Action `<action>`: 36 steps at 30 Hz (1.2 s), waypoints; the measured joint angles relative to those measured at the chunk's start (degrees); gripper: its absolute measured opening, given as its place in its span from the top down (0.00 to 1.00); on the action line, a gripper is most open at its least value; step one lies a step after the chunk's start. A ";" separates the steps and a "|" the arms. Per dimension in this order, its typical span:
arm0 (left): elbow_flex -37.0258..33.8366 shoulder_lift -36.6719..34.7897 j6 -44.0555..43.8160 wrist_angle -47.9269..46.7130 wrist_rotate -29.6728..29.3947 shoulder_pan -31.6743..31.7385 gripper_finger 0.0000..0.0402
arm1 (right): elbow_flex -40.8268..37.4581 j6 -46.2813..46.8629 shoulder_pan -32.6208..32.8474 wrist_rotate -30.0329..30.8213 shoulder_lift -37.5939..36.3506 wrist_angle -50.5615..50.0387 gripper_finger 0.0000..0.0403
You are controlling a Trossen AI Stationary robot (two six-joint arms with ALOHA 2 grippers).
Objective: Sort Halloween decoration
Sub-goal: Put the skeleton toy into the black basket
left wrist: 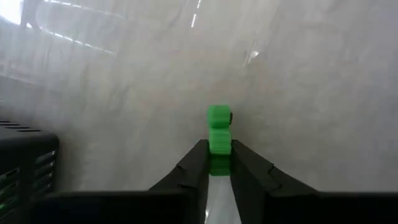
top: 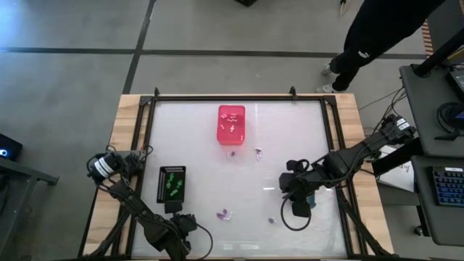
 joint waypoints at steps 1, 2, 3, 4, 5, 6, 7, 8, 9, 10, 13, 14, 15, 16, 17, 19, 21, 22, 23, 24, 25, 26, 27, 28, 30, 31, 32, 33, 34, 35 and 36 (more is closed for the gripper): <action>0.11 0.00 0.27 -0.14 0.06 0.00 0.94 | 0.00 0.00 0.00 0.00 0.00 0.01 0.80; 0.28 0.00 0.77 -0.26 0.08 0.00 0.96 | 0.00 0.00 0.00 0.02 0.00 0.00 0.80; 0.43 0.00 0.99 -0.40 0.12 0.00 0.98 | 0.00 0.00 0.00 0.02 0.00 0.03 0.80; 0.53 0.00 1.18 -0.44 0.12 0.00 0.98 | 0.00 0.00 0.00 0.02 0.00 0.07 0.80; 0.61 0.00 1.22 -0.52 0.12 0.02 0.97 | 0.00 0.00 0.00 0.02 0.00 0.13 0.80; 0.77 0.00 1.31 -0.63 0.14 0.00 0.97 | 0.00 0.00 0.00 0.02 0.00 0.25 0.80; 0.89 -0.06 1.39 -0.74 0.30 0.02 0.98 | 0.00 -0.02 0.00 0.02 0.00 0.43 0.80; 1.06 -0.17 1.70 -0.88 0.49 0.02 0.98 | 0.00 -0.20 0.00 0.02 0.00 0.61 0.80; 1.21 -0.36 1.85 -0.97 0.74 0.04 0.99 | 0.00 -0.39 0.00 0.03 0.00 0.81 0.80; 1.43 -0.62 2.11 -0.98 0.76 0.02 0.99 | 0.00 -0.46 0.00 0.02 0.00 0.98 0.80; 2.54 -2.07 3.16 -0.82 0.78 0.02 0.99 | 0.00 -0.48 0.00 0.02 0.00 1.01 0.80; 2.89 -2.62 3.74 -0.85 0.78 0.02 0.99 | 0.00 -0.47 0.00 0.02 0.00 1.01 0.80; 3.25 -3.13 4.31 -0.92 0.75 0.00 0.99 | 0.00 -0.46 0.00 0.02 0.00 1.00 0.80; 3.53 -3.65 4.85 -0.98 0.75 0.02 1.00 | 0.00 -0.46 0.00 0.04 0.00 1.01 0.80; 3.89 -4.31 5.43 -1.45 0.71 0.02 1.00 | 0.00 -0.46 0.00 0.00 0.00 1.01 0.80; 4.25 -5.94 6.64 -2.16 0.70 0.25 1.00 | 0.00 -0.46 0.00 0.00 0.00 1.03 0.80; 4.24 -8.02 7.16 -3.42 0.58 0.66 1.00 | 0.00 -0.48 0.00 0.00 0.00 1.03 0.80; 4.20 -9.15 7.35 -4.43 0.36 0.88 1.00 | 0.00 -0.48 0.00 0.02 0.00 1.05 0.80; 4.20 -10.26 7.37 -5.88 -0.17 1.03 1.00 | 0.00 -0.60 0.00 0.01 0.00 1.07 0.80; 4.18 -11.40 7.37 -7.50 -0.92 1.17 1.00 | 0.00 -0.71 0.00 0.02 0.00 1.07 0.80; 4.18 -12.64 7.36 -8.91 -1.58 1.39 1.00 | 0.00 -0.85 0.00 0.02 0.00 1.12 0.80; 4.18 -13.89 7.31 -10.29 -2.37 1.59 1.00 | 0.00 -0.93 0.00 0.02 0.00 1.19 0.80; 4.18 -15.15 6.92 -11.78 -3.29 1.78 1.00 | 0.00 -1.09 0.00 0.02 0.00 1.29 0.80; 4.16 -16.43 6.53 -13.33 -4.17 2.06 1.00 | 0.00 -1.17 0.00 0.02 0.00 1.32 0.80; 3.74 -18.83 5.70 -15.94 -5.85 2.75 1.00 | 0.00 -1.41 0.00 0.03 0.00 1.43 0.80; 3.22 -20.01 5.51 -17.09 -6.04 3.16 1.00 | 0.00 -1.80 0.00 0.04 0.00 1.54 0.80; 2.64 -21.06 5.40 -18.27 -6.05 3.69 1.00 | 0.00 -2.27 0.00 0.04 0.00 1.69 0.80; 2.05 -21.93 5.33 -19.38 -6.09 4.19 1.00 | 0.00 -2.81 0.00 0.04 0.00 1.95 0.80; 1.20 -22.84 5.22 -20.23 -6.10 4.76 1.00 | -0.02 -3.43 0.00 0.04 0.00 2.38 0.80; 0.03 -23.82 5.16 -21.00 -6.01 5.40 1.00 | 0.00 -3.76 0.00 0.04 0.00 3.04 0.80; -1.39 -24.86 5.20 -21.49 -5.90 6.15 1.00 | 0.00 -3.85 0.00 0.05 0.00 3.58 0.80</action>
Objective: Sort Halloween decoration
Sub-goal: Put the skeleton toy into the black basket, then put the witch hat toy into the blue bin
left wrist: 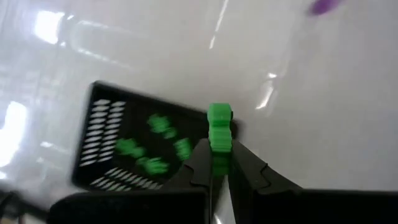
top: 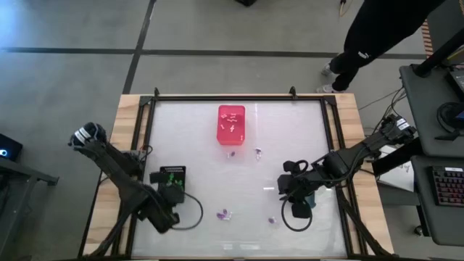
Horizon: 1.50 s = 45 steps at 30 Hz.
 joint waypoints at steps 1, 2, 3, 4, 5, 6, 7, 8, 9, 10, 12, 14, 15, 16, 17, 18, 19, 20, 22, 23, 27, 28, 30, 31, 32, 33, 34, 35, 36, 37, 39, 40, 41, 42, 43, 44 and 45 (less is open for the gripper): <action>-1.61 -1.03 0.23 0.01 0.20 0.87 1.00 | 0.00 -0.01 0.00 -0.01 0.00 0.21 0.80; -3.31 -2.03 0.58 0.22 0.39 1.55 1.00 | 0.00 -0.02 0.00 -0.01 0.00 0.40 0.80; -5.08 -3.08 0.64 0.41 0.76 2.34 1.00 | -0.02 -0.02 0.00 -0.01 0.00 0.59 0.80; -6.82 -4.20 0.67 0.23 1.28 3.20 1.00 | 0.00 -0.02 0.00 0.00 0.00 0.62 0.80; -8.58 -5.42 0.64 0.15 1.73 3.97 1.00 | 0.00 -0.07 0.00 -0.01 0.00 0.58 0.80; -10.40 -6.64 0.66 0.29 1.86 4.62 1.00 | 0.00 -0.19 0.00 0.01 0.00 0.60 0.80; -12.21 -7.87 0.64 0.71 1.90 5.27 1.00 | 0.00 -0.50 0.00 0.02 0.00 0.60 0.80; -14.16 -9.16 0.64 1.30 1.92 6.12 1.00 | 0.00 -0.96 0.00 0.03 0.00 0.61 0.80; -16.05 -10.31 0.58 1.93 1.96 7.02 1.00 | 0.00 -1.38 0.00 0.28 0.00 0.67 0.80; -17.86 -11.50 0.24 2.72 1.98 8.03 1.00 | 0.00 -1.81 -0.02 0.73 0.00 0.76 0.80; -21.39 -13.68 -0.24 4.92 2.33 10.15 0.99 | 0.00 -2.74 -0.02 2.02 0.00 0.91 0.80; -24.39 -15.15 -0.57 7.29 2.47 11.96 0.99 | 0.00 -3.01 -0.02 2.83 0.00 1.21 0.80; -25.61 -15.76 -0.68 8.17 2.59 12.65 0.98 | -0.01 -3.02 -0.02 2.85 0.00 1.45 0.80; -26.57 -16.25 -0.72 8.61 2.57 13.14 0.97 | -0.02 -3.02 -0.02 2.86 0.00 1.93 0.80; -27.28 -16.55 -0.78 8.91 2.59 13.46 0.96 | 0.00 -3.03 -0.02 2.88 0.00 2.36 0.80; -27.87 -16.68 -0.83 9.07 2.57 13.54 0.94 | 0.00 -3.02 -0.02 2.88 0.00 2.51 0.80; -28.27 -16.78 -0.85 9.02 2.61 13.54 0.92 | 0.00 -3.02 -0.02 2.88 0.00 2.57 0.80; -28.49 -16.84 -0.83 9.03 2.62 13.54 0.90 | -0.02 -3.02 -0.02 2.88 0.00 2.79 0.80; -28.67 -16.86 -0.84 9.14 2.61 13.52 0.86 | -0.01 -3.02 -0.02 2.88 0.00 3.30 0.80; -28.71 -16.79 -0.84 9.13 2.62 13.52 0.84 | 0.00 -3.02 -0.02 2.88 0.00 3.44 0.80; -27.98 -16.61 -0.82 9.16 1.93 13.52 0.78 | 0.00 -3.44 -0.02 4.25 0.00 4.43 0.80; -27.61 -16.63 -0.71 9.10 1.61 13.52 0.77 | -0.02 -3.57 -0.02 5.28 0.00 4.96 0.80; -26.48 -16.63 -0.05 9.19 1.03 13.47 0.75 | -0.01 -4.15 -0.02 7.63 0.00 6.09 0.80; -25.74 -16.63 0.17 9.24 0.30 13.36 0.74 | 0.00 -4.62 -0.02 8.91 0.00 6.66 0.80; -24.75 -16.63 0.27 9.29 -0.74 13.13 0.74 | -0.03 -5.20 -0.02 10.01 0.00 7.49 0.80; -23.69 -16.63 0.38 9.38 -2.50 12.77 0.74 | -0.17 -5.91 -0.02 11.07 0.00 8.62 0.80; -22.49 -16.63 0.42 9.41 -4.70 12.27 0.73 | -0.42 -6.38 -0.02 12.35 0.00 10.00 0.80; -21.12 -16.63 0.48 9.50 -7.47 11.64 0.73 | -0.72 -6.98 -0.02 13.79 0.00 11.26 0.80; -19.71 -16.65 0.47 9.72 -10.38 10.88 0.73 | -1.05 -7.55 -0.02 15.43 0.00 12.66 0.80; -18.32 -16.65 0.70 10.09 -13.60 10.06 0.73 | -1.52 -8.01 -0.02 17.10 0.00 14.23 0.80; -15.66 -16.67 2.16 11.65 -20.76 7.95 0.73 | -2.71 -8.90 -0.04 20.43 0.00 17.40 0.80; -14.57 -16.69 3.36 12.72 -24.70 6.74 0.73 | -3.34 -9.42 -0.15 21.91 0.00 18.71 0.80; -13.64 -16.69 4.83 14.09 -28.67 5.50 0.73 | -4.10 -10.06 -0.30 23.39 0.00 20.24 0.80; -12.96 -16.69 6.63 15.94 -32.61 4.29 0.73 | -4.88 -10.41 -0.40 24.88 0.00 21.82 0.80; -12.59 -16.69 8.86 18.18 -36.34 3.15 0.73 | -5.81 -10.66 -0.60 26.64 0.00 23.72 0.80; -12.46 -16.69 11.66 20.81 -39.74 2.00 0.73 | -6.80 -11.07 -0.84 28.22 0.00 25.76 0.80; -12.45 -16.69 14.62 23.37 -42.31 1.11 0.73 | -7.90 -11.53 -1.13 29.51 0.00 28.00 0.80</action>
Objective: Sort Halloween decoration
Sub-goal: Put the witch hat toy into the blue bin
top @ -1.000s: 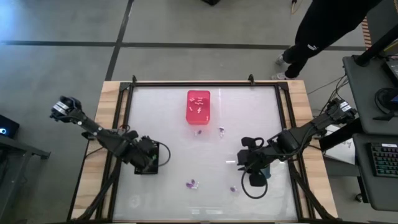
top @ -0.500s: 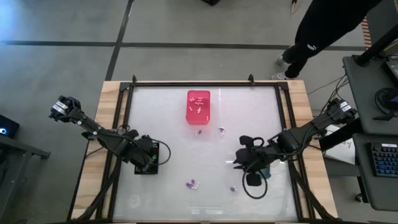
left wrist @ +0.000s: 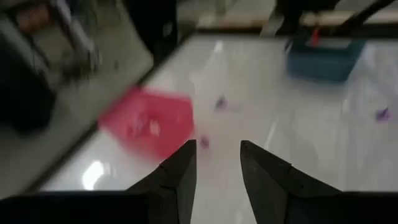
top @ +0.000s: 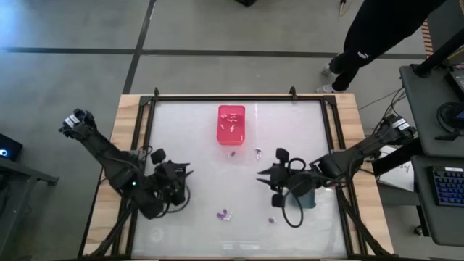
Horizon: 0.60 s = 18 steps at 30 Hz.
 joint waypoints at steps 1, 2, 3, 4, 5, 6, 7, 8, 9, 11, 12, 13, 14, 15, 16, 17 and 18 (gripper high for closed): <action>-0.08 0.00 3.40 2.98 -1.29 -0.68 0.73 | -1.12 -0.10 -0.40 0.91 0.00 1.81 0.80; -0.29 -0.02 7.01 6.08 -1.06 -1.03 0.73 | -2.21 0.03 -0.83 1.55 0.00 3.23 0.80; -0.53 -0.02 10.58 8.83 0.78 -1.05 0.73 | -3.31 0.71 -1.35 1.79 0.00 4.54 0.80; -0.93 0.01 14.46 12.03 3.94 -1.03 0.73 | -4.29 1.69 -1.96 1.80 0.00 5.74 0.80; -1.42 0.20 18.47 15.42 7.13 -0.99 0.73 | -5.09 3.24 -2.63 1.82 0.00 6.22 0.80; -2.07 0.44 23.17 19.24 9.73 -0.95 0.73 | -5.79 4.90 -3.37 1.85 0.00 6.33 0.80; -2.93 0.77 28.03 23.45 11.41 -0.96 0.73 | -6.43 6.40 -4.18 1.91 0.00 6.50 0.80; -4.06 1.00 33.10 27.70 12.68 -0.99 0.73 | -7.00 7.64 -5.04 1.92 0.00 6.87 0.80; -5.32 1.12 37.63 31.45 13.51 -0.99 0.73 | -7.43 8.54 -5.93 1.93 0.00 7.03 0.80; -8.23 0.91 43.75 37.65 14.31 -0.65 0.73 | -8.08 9.51 -7.79 1.96 0.00 7.04 0.80; -9.74 0.49 45.31 40.13 14.31 -0.18 0.73 | -8.33 10.54 -8.80 1.95 0.00 7.02 0.80; -11.34 -0.20 45.91 42.14 14.33 0.40 0.73 | -8.61 11.93 -9.82 1.88 0.00 6.97 0.80; -12.99 -1.01 46.11 44.40 14.46 1.00 0.73 | -8.80 13.09 -10.83 1.79 0.00 6.72 0.80; -14.52 -1.89 46.09 46.08 14.89 1.75 0.73 | -8.82 14.53 -11.90 1.54 0.00 6.45 0.80; -16.24 -2.75 45.99 48.14 15.66 2.67 0.73 | -8.82 15.97 -12.95 1.13 0.00 6.25 0.80; -17.77 -3.53 45.74 50.13 16.22 3.58 0.73 | -8.82 17.47 -14.15 0.25 0.00 6.06 0.80; -19.25 -4.43 45.44 51.89 17.23 4.51 0.73 | -8.82 18.99 -15.28 -0.79 0.00 5.97 0.80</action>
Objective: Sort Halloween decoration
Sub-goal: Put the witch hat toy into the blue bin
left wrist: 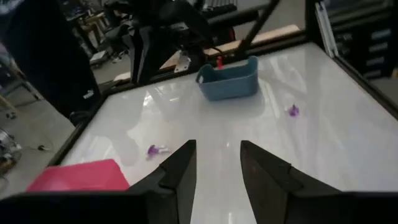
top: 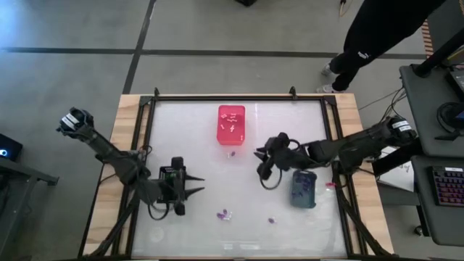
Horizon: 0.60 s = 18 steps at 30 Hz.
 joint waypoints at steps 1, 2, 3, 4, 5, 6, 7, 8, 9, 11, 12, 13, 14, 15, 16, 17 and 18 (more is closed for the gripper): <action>-1.42 -0.87 -0.02 1.95 0.50 0.76 0.73 | 0.00 1.23 -1.15 -1.01 0.00 -0.09 0.80; -2.70 -1.65 -0.07 3.90 0.87 1.47 0.73 | 0.00 2.11 -2.29 -2.08 0.00 -0.25 0.81; -3.84 -2.43 0.05 5.40 0.93 2.13 0.73 | 0.00 2.86 -3.28 -3.08 0.00 -0.40 0.81; -4.92 -3.25 0.18 6.40 0.99 2.67 0.73 | 0.00 3.20 -4.21 -4.03 0.00 -0.69 0.81; -5.85 -4.01 0.40 7.10 1.02 3.12 0.73 | 0.00 3.53 -4.99 -4.72 0.00 -1.02 0.82; -6.64 -4.74 0.62 7.41 1.03 3.60 0.73 | 0.00 3.87 -5.70 -5.18 0.00 -1.51 0.82; -7.32 -5.49 0.95 7.39 1.05 3.98 0.73 | 0.00 4.15 -6.29 -5.31 0.00 -2.07 0.82; -7.96 -6.22 1.42 7.35 1.06 4.30 0.73 | 0.00 4.18 -6.93 -5.41 0.00 -2.68 0.83; -8.51 -6.95 1.99 7.36 1.06 4.56 0.73 | 0.00 4.31 -7.60 -5.43 0.15 -3.15 0.83; -9.57 -8.62 3.64 7.41 1.43 5.11 0.73 | 0.00 5.54 -9.26 -5.57 0.56 -4.27 0.84; -10.15 -9.45 4.71 7.44 2.16 5.46 0.73 | 0.00 6.23 -10.33 -5.95 0.94 -5.08 0.85; -10.75 -10.36 5.84 7.43 3.19 5.88 0.73 | 0.00 6.66 -11.59 -6.90 1.57 -5.66 0.85; -11.33 -11.24 6.83 7.36 3.62 6.32 0.73 | 0.00 7.37 -12.77 -8.12 2.34 -5.91 0.86; -11.75 -12.09 7.81 7.34 4.02 6.85 0.73 | 0.00 7.96 -14.01 -9.70 3.26 -6.03 0.86; -11.98 -12.76 8.69 7.61 4.05 7.36 0.73 | 0.00 8.55 -15.26 -11.80 4.26 -6.07 0.86; -12.25 -13.42 9.44 7.98 4.05 7.91 0.73 | 0.00 8.61 -16.47 -14.25 5.32 -5.97 0.87; -12.41 -13.95 9.89 8.24 4.04 8.35 0.73 | 0.00 8.60 -17.54 -16.81 6.34 -5.62 0.87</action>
